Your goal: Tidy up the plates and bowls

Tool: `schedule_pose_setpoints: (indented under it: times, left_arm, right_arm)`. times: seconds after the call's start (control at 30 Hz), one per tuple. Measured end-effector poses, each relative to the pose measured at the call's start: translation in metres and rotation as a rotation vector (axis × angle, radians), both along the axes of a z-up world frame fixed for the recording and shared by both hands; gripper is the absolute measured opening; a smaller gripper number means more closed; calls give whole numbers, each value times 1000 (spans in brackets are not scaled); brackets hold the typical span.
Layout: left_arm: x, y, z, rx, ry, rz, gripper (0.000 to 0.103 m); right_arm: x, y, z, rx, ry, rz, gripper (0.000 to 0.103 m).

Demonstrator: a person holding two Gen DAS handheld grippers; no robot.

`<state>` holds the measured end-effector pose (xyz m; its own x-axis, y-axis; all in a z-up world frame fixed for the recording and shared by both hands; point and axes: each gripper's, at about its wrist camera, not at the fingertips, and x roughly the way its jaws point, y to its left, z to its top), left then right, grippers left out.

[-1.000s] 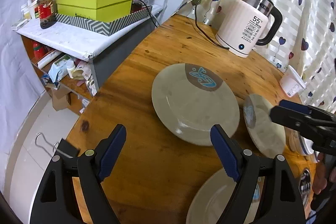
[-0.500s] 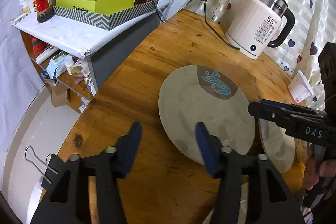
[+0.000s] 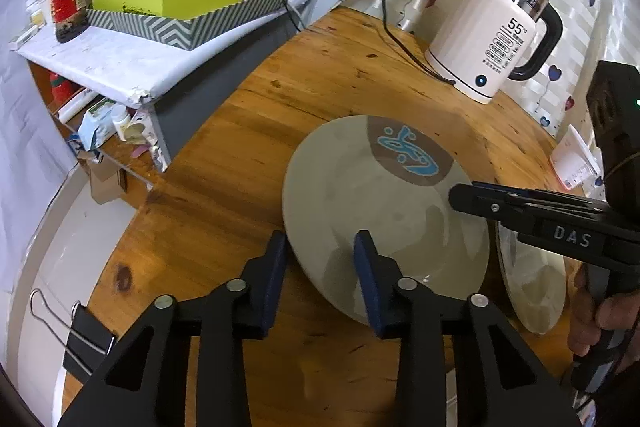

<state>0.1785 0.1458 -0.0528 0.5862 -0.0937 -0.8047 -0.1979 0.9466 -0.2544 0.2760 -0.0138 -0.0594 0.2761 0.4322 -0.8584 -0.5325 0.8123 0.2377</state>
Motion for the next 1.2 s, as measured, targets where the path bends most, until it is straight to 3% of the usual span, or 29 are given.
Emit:
schedule_pose_setpoints:
  times: [0.5,1.2]
  left_arm:
    - [-2,3,6,9,-14,12,35]
    - [-34,-7,38,18,-42,-1,35]
  right_arm:
    - [0,-1,2,16,1,-10,22]
    - [-34,-12,34,34,-16,-29,22]
